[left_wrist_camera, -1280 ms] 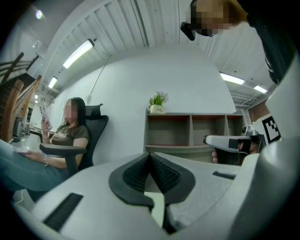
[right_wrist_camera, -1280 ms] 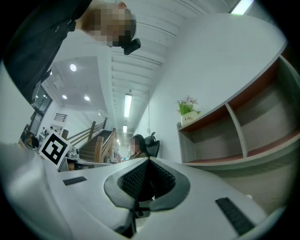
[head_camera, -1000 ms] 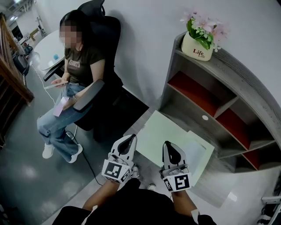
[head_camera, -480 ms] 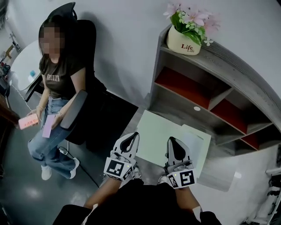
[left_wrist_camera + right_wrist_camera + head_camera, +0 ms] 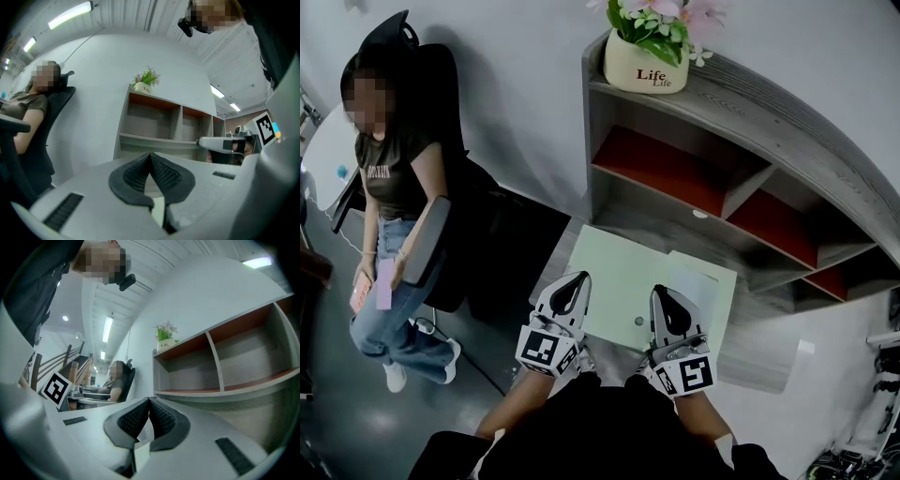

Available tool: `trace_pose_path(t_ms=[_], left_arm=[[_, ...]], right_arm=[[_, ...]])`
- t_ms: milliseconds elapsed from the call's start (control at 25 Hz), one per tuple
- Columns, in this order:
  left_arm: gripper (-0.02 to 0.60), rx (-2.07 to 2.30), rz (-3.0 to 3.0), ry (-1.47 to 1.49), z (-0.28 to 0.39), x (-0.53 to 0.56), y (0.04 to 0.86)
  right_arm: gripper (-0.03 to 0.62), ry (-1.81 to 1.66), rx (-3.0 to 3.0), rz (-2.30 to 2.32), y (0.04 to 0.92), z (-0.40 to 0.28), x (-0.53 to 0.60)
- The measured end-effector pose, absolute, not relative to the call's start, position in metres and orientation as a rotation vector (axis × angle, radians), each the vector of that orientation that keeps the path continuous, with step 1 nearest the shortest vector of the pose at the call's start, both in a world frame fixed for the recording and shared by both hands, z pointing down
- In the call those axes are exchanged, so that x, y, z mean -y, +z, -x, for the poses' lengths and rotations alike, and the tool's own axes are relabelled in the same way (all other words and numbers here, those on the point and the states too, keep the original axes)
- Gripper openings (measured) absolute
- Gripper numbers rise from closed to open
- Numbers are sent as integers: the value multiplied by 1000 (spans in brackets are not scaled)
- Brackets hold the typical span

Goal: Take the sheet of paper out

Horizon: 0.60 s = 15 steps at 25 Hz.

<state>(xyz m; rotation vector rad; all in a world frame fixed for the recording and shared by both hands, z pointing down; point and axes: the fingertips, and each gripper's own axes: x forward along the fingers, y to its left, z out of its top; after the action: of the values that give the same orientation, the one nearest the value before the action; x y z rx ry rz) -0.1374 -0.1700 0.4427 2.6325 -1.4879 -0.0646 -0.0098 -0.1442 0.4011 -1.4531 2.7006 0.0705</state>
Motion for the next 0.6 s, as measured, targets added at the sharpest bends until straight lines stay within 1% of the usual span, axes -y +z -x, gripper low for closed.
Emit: trace_pose_path(t_ms=[600], left_arm=[[6, 1420, -2589, 77, 73, 179, 492]], right_arm=[[23, -35, -2680, 1507, 441, -42, 141]])
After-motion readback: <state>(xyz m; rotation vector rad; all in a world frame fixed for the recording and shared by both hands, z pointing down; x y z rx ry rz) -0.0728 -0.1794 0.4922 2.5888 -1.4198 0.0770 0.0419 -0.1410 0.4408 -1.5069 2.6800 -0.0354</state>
